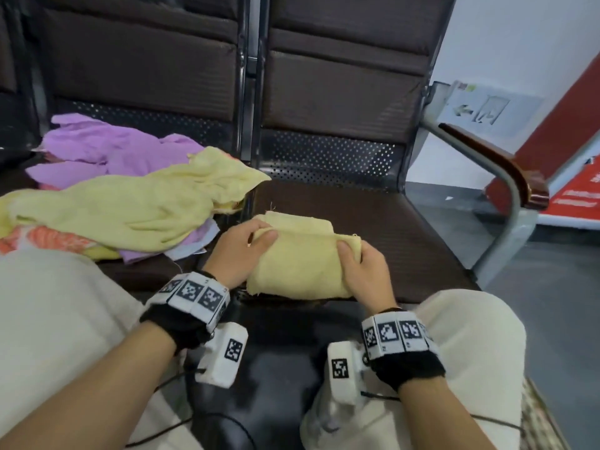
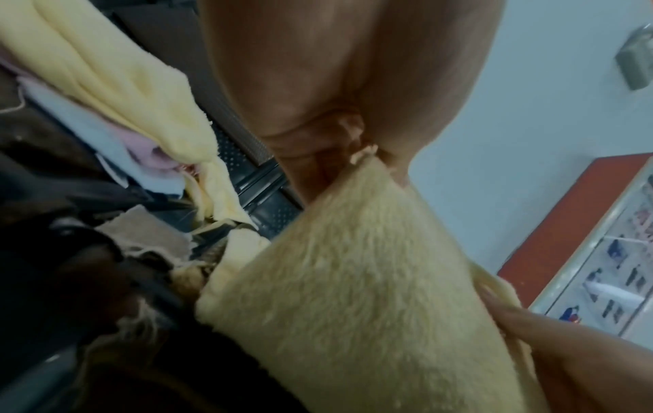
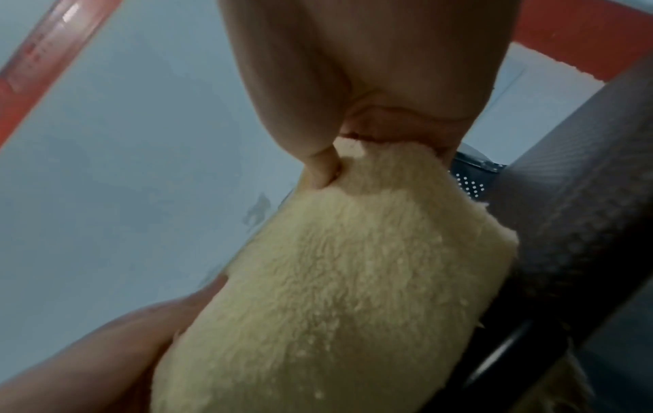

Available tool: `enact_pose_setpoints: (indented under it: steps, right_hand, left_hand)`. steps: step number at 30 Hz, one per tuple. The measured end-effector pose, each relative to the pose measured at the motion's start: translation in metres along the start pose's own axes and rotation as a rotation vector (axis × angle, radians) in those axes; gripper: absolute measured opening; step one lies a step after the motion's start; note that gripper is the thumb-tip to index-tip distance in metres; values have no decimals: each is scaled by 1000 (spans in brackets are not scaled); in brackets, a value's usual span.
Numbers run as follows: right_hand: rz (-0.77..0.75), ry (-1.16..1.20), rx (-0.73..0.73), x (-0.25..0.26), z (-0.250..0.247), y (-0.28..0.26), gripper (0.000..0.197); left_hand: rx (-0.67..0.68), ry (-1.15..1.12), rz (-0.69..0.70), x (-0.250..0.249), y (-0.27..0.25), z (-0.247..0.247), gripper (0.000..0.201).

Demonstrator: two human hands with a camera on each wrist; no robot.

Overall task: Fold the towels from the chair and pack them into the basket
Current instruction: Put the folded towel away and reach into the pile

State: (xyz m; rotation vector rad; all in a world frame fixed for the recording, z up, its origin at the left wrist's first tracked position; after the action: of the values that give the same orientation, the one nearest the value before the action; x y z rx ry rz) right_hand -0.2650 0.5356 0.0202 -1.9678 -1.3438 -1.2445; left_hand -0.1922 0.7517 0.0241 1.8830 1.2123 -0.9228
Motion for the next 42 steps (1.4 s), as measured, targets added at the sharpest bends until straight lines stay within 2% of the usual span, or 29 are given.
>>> enact_pose_setpoints:
  steps: [2, 5, 6, 8, 10, 15, 18, 21, 23, 24, 26, 28, 30, 31, 33, 34, 36, 38, 39, 40, 42]
  right_hand:
    - [57, -9, 81, -9, 11, 8, 24]
    - [171, -43, 352, -27, 34, 17, 51]
    - [176, -116, 402, -32, 38, 21, 51]
    - [136, -230, 387, -35, 37, 35, 35]
    - [98, -234, 332, -33, 34, 51, 18]
    - [92, -183, 207, -32, 32, 93, 11]
    - [192, -242, 262, -47, 40, 102, 15]
    - [299, -311, 349, -65, 49, 93, 29]
    - [266, -326, 303, -62, 46, 91, 37]
    - [196, -355, 272, -54, 43, 90, 38]
    - [-4, -421, 298, -36, 40, 84, 38]
    - [-154, -515, 510, -23, 47, 72, 45]
    - [-180, -681, 759, -28, 56, 57, 60]
    - [-183, -746, 815, -31, 59, 53, 62]
    - [-266, -807, 778, -27, 63, 51, 52]
    - [-325, -822, 736, -22, 65, 51, 45]
    - [-377, -831, 686, -10, 65, 54, 34]
    - [-348, -787, 663, -4, 62, 58, 22]
    - [-328, -756, 650, -2, 59, 60, 15]
    - [-307, -719, 635, -2, 56, 62, 11]
    - [-286, -659, 597, -2, 50, 64, 18]
  left_hand:
    - [-60, -19, -48, 12, 10, -1, 20]
    - [-131, -49, -89, 26, 32, -3, 21]
    - [-144, -65, -91, 29, 40, -3, 17]
    - [-161, -112, -93, 34, 59, -4, 9]
    - [-164, -162, -95, 37, 78, -3, 6]
    - [-148, -115, -119, 48, 124, 0, 14]
    - [-97, -103, -208, 69, 136, 11, 28]
    - [5, -34, -324, 95, 128, 25, 45]
    - [34, -17, -372, 104, 120, 29, 55]
    - [34, -15, -374, 104, 117, 29, 58]
    - [26, -12, -335, 96, 114, 26, 59]
    - [21, 44, -234, 79, 110, 21, 51]
    - [54, 145, -110, 60, 99, 19, 36]
    - [98, 174, -67, 54, 92, 22, 29]
    - [236, 181, -56, 48, 74, 36, 19]
    - [321, 190, -65, 46, 64, 44, 21]
    - [475, 352, -19, 44, 49, 59, 48]
    - [550, 566, 56, 44, 42, 66, 72]
    - [547, 635, 85, 44, 41, 65, 72]
    - [525, 675, 109, 43, 42, 62, 62]
    - [476, 695, 120, 41, 45, 53, 36]
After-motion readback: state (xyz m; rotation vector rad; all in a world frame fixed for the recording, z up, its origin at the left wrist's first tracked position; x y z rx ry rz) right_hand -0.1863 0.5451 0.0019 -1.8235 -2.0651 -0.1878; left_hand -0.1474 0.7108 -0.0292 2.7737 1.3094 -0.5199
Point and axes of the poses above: each hand's wrist, its own y-axis towards the middle knuckle, its own z-axis out of the palm, x = y × z, the point moved 7 cm from there along y, towards the middle knuckle, and after that the axes turned 1 degree about y, right-handed, at the moved point
